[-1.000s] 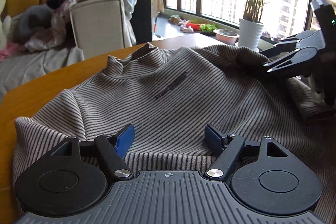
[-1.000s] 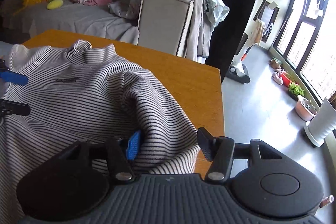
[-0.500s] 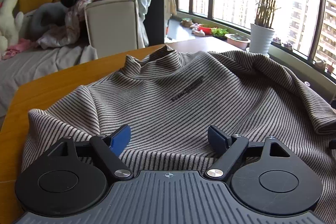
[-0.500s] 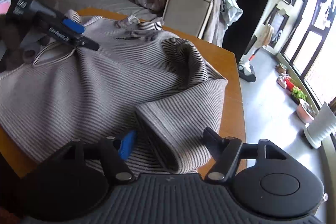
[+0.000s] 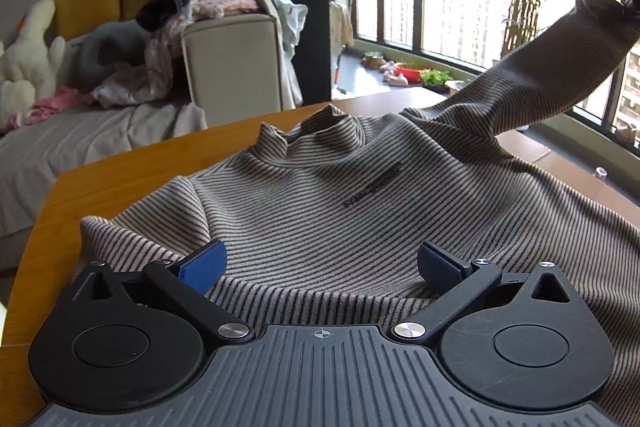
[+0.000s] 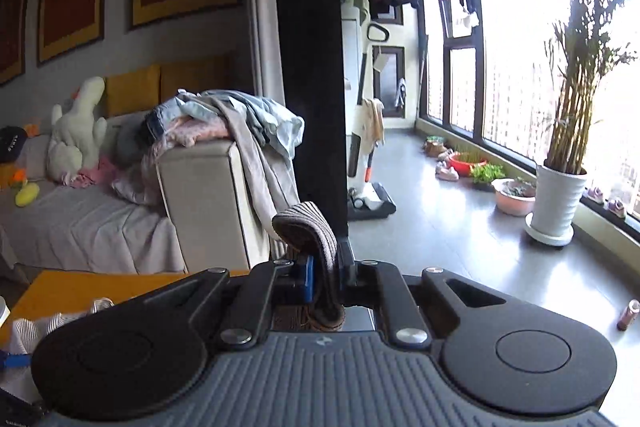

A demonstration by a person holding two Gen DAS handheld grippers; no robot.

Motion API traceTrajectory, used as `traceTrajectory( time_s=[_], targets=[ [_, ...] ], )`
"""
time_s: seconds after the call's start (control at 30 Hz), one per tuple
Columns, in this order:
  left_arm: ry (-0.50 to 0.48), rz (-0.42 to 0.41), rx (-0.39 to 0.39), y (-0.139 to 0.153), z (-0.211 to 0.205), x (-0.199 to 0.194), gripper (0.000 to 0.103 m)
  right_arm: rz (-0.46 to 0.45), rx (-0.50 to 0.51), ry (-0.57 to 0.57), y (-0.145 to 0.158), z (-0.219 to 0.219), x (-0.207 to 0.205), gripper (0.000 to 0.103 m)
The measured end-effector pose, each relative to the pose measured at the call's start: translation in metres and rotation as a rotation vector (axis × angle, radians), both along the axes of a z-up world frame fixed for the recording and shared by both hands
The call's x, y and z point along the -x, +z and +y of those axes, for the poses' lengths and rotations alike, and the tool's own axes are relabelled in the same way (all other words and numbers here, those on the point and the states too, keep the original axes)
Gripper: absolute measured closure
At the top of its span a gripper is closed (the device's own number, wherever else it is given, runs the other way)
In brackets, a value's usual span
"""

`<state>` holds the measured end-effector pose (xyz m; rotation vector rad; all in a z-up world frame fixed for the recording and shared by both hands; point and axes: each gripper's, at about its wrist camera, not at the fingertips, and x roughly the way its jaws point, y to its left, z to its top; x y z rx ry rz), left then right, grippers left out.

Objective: Fold clothes

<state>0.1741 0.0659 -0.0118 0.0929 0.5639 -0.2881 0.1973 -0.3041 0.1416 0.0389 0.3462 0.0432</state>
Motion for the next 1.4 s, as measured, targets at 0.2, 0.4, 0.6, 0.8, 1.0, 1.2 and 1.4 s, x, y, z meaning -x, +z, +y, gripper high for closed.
traceTrajectory(
  time_s=[0.2,0.4,0.6,0.8,1.0,1.2,1.4],
  targets=[
    [0.035,0.046,0.144,0.014,0.032,0.017,0.0,-0.092,-0.022,0.258,0.043,0.095,-0.014,0.093],
    [0.078,0.077,0.234,0.026,0.06,0.041,0.0,-0.024,-0.077,0.493,0.031,0.198,-0.042,0.093],
    [0.13,0.073,0.277,0.031,0.082,0.065,0.0,0.156,-0.057,0.595,-0.036,0.265,-0.057,0.095],
    [0.155,0.088,0.258,0.027,0.089,0.069,0.0,0.212,-0.094,0.605,-0.06,0.269,-0.051,0.061],
    [0.204,0.1,0.295,0.021,0.101,0.066,0.0,0.376,-0.067,0.581,-0.082,0.236,-0.011,0.061],
    [0.258,0.111,0.325,0.02,0.11,0.06,0.0,0.69,-0.298,0.604,-0.144,0.223,0.032,0.062],
    [0.298,0.081,0.328,0.033,0.114,0.064,0.0,0.514,-0.125,0.702,-0.138,0.263,0.041,0.099]
  ],
)
